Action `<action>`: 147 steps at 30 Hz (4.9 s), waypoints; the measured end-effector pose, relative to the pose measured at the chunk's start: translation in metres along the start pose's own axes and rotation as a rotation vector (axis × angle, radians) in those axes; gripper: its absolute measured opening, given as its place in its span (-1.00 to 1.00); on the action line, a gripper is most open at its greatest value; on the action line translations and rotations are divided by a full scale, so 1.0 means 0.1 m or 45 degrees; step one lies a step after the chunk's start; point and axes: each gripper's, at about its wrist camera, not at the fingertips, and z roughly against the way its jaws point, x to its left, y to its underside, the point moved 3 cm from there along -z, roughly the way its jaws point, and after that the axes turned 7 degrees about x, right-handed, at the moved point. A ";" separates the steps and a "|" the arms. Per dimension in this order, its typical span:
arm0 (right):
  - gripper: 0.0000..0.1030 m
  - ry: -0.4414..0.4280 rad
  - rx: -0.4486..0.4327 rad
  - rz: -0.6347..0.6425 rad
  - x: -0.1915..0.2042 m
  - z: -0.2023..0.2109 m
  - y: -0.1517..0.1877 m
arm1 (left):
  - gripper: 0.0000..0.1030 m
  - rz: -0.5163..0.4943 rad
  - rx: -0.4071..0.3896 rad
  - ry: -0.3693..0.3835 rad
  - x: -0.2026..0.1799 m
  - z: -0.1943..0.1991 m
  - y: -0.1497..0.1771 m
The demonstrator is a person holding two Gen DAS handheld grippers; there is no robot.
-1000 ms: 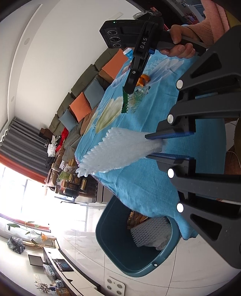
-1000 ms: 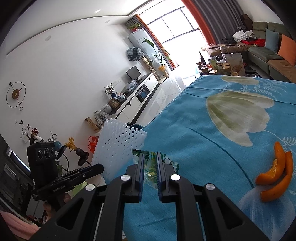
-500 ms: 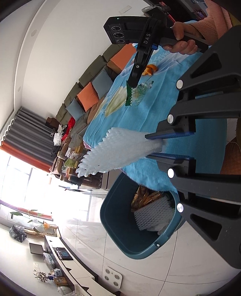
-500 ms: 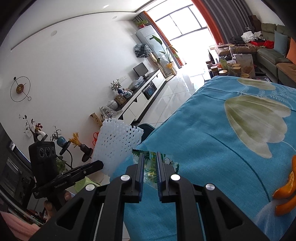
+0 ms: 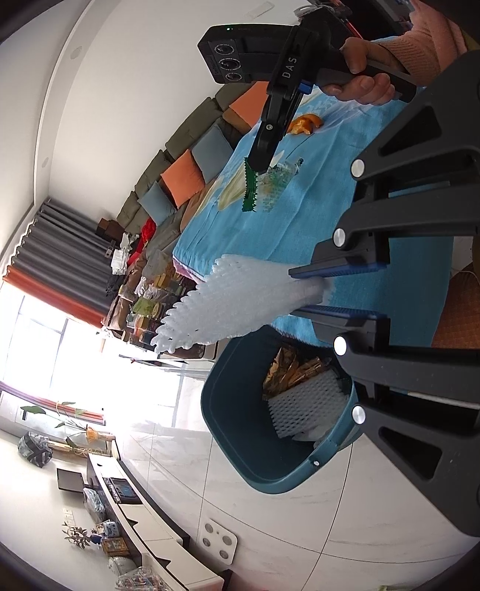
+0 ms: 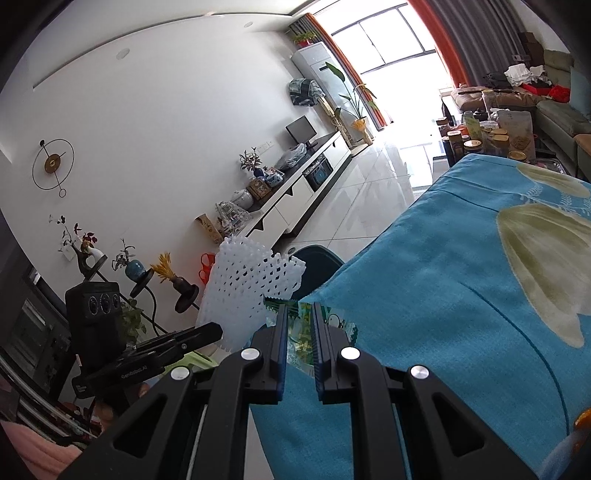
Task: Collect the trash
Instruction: 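Carry the foam net and green wrapper over to the teal bin, then open both tools over the teal bin to drop the foam net and wrapper, then move both tools back over the table toward the two orange peels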
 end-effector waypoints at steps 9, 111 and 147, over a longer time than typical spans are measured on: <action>-0.79 -0.039 0.015 0.016 0.09 -0.15 -0.09 | -0.71 0.033 -0.005 -0.039 0.06 0.02 0.00; -0.54 0.043 0.295 0.056 0.55 -1.58 -0.49 | 0.10 0.206 0.093 -0.363 0.82 -0.58 -0.09; -0.18 0.599 -0.158 -0.338 -1.11 1.42 0.72 | 0.41 -0.572 0.201 0.219 -2.09 -1.18 0.22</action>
